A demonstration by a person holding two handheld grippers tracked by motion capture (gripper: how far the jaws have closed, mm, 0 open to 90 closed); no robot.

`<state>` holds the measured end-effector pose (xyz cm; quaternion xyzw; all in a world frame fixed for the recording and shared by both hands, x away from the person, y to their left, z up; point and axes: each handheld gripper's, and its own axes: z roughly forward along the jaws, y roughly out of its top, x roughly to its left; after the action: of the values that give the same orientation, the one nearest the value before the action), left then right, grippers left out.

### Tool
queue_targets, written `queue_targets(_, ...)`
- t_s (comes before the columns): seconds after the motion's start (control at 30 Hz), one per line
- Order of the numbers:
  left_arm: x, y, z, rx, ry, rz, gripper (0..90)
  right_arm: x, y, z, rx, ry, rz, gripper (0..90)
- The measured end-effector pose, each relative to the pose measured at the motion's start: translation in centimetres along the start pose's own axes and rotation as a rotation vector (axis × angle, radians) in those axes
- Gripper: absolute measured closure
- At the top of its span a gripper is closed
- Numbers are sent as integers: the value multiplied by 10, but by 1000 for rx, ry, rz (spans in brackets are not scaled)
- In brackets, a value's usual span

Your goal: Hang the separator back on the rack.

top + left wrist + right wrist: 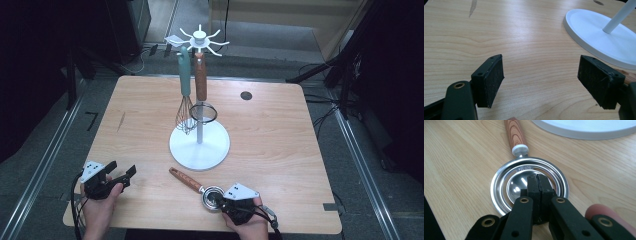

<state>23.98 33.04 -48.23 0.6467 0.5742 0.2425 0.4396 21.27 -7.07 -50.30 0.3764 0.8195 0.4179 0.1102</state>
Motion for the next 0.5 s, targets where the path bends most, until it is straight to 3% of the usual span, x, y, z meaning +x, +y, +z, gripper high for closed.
queue_targets(0.17,-1,-1,2,-1,0,12,210,-3,-1,-4,0,6,0,900)
queue_targets(0.5,-3,-2,3,-2,-3,14,201,-6,9,-11,-36,19,-17,802)
